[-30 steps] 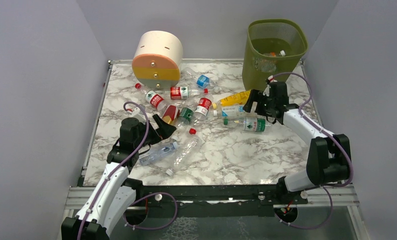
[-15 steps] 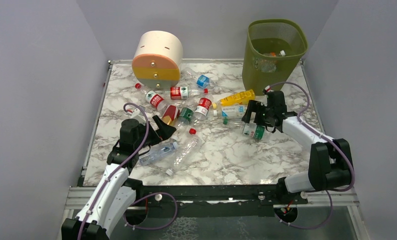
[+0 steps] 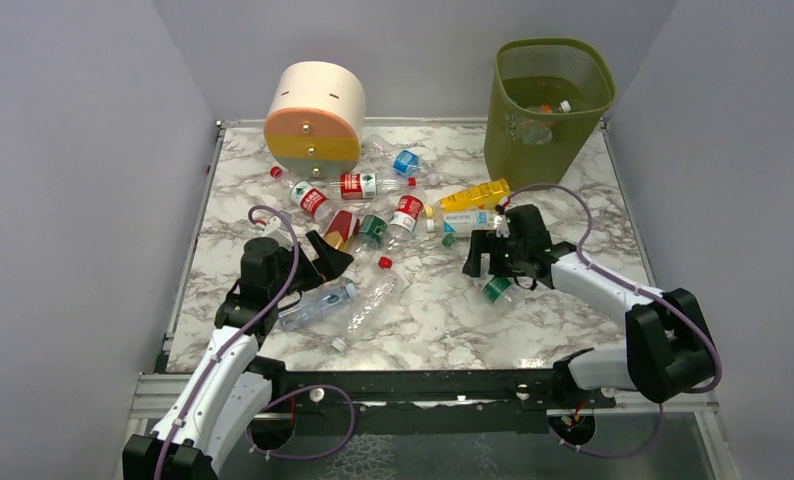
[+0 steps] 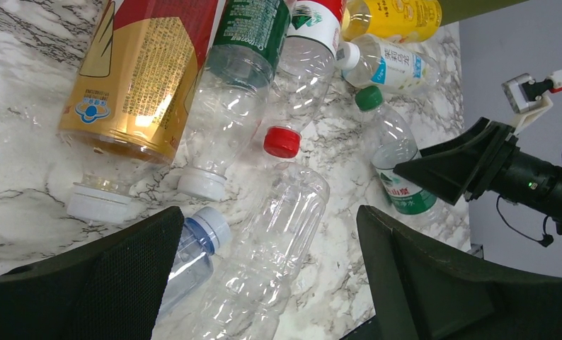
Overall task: Put the plastic bottles in the bin
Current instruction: Pick up the plastic bottle at the center of the board.
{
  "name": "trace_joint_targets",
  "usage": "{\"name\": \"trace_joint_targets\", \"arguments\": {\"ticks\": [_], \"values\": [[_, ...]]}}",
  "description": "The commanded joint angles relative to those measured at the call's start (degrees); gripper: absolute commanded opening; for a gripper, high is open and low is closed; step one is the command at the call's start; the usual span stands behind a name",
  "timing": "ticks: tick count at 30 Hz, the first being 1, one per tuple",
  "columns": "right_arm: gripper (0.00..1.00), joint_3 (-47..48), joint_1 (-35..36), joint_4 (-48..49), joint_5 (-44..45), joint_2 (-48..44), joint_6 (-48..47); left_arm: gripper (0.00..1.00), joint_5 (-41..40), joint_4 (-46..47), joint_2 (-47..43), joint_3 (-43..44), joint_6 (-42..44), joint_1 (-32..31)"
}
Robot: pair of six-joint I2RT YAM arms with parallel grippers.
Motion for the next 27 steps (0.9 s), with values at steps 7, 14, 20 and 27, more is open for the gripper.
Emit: {"name": "trace_joint_targets", "arguments": {"ticks": [7, 14, 20, 27], "values": [[0.95, -1.33, 12.8, -0.56, 6.9, 2.24, 4.4, 0.99, 0.0, 2.06, -0.2, -0.72, -0.49, -0.36], [0.77, 1.64, 18.94, -1.46, 9.39, 5.79, 6.81, 0.99, 0.01, 1.98, -1.0, -1.4, -0.44, -0.36], [0.66, 4.52, 20.56, -3.8, 10.46, 5.43, 7.11, 0.99, -0.02, 1.64, -1.84, -2.17, -0.58, -0.36], [0.62, 8.57, 20.91, -7.21, 11.05, 2.6, 6.95, 0.99, -0.21, 1.73, -2.0, -2.46, -0.84, -0.36]]}}
